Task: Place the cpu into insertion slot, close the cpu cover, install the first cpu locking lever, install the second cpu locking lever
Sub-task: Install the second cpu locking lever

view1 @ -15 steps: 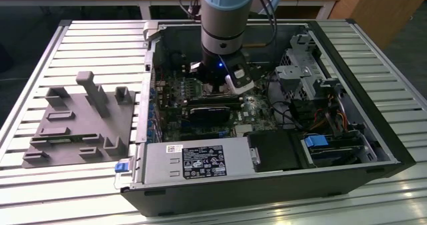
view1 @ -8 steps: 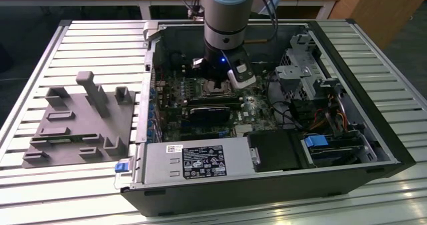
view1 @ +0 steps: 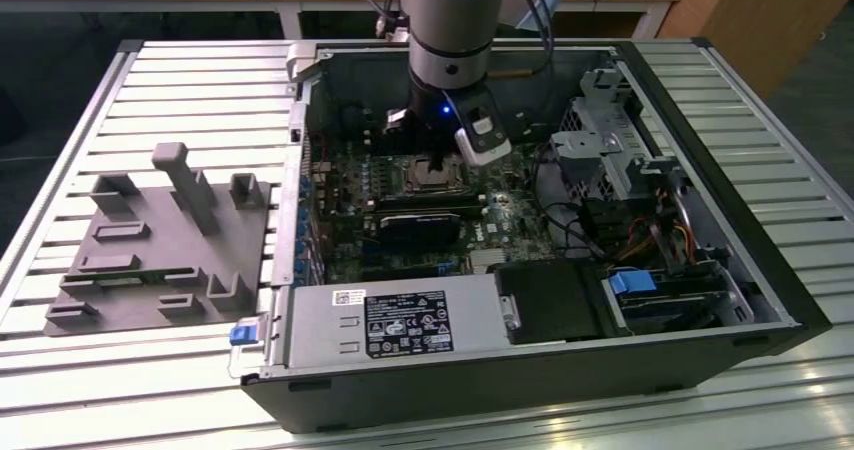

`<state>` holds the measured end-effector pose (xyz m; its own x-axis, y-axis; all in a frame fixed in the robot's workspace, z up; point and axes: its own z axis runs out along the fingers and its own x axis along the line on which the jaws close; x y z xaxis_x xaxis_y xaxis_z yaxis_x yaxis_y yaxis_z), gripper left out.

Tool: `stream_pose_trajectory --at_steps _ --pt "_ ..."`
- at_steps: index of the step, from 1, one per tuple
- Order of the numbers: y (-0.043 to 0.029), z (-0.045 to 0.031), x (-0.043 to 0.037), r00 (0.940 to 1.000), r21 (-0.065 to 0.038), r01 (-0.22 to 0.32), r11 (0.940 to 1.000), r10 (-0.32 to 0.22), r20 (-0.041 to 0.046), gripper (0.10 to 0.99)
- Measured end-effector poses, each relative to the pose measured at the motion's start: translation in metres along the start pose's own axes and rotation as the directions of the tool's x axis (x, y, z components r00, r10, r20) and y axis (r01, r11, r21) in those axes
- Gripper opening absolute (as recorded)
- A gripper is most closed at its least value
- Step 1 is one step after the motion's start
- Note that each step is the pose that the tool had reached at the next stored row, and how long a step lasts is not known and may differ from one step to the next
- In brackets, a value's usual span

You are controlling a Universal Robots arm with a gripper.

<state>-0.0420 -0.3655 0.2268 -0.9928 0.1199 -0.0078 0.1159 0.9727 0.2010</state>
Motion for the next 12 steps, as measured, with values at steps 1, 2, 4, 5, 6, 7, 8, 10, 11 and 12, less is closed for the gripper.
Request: stream_pose_trajectory --at_steps 1,2,4,5,6,7,8,10,11,12 --pt "0.0016 0.0003 0.0 1.0 0.004 0.0 1.0 0.0 0.0005 0.102" --pt "0.003 0.0007 0.0 1.0 0.008 0.0 1.0 0.0 0.001 0.102" --pt "0.0058 0.0012 -0.0001 1.0 0.016 0.0 0.9999 0.0 0.0018 0.102" --pt "0.0068 0.0014 -0.0001 1.0 0.02 0.001 0.9998 -0.001 0.0023 0.102" --pt "0.0072 0.0015 -0.0001 1.0 0.024 0.001 0.9997 -0.001 0.0027 0.102" --pt "0.0074 0.0016 -0.0002 1.0 0.025 0.001 0.9997 -0.001 0.0029 0.102" --pt "0.0074 0.0015 -0.0002 1.0 0.027 0.001 0.9996 -0.001 0.0031 0.102" --pt "0.008 -0.0014 -0.0001 1.0 0.028 0.001 0.9996 -0.001 0.0032 0.102" --pt "0.0083 -0.0027 -0.0002 1.0 0.028 0.001 0.9996 -0.001 0.0032 0.102" --pt "0.0085 -0.0037 -0.0002 1.0 0.028 0.001 0.9996 -0.001 0.0032 0.102"
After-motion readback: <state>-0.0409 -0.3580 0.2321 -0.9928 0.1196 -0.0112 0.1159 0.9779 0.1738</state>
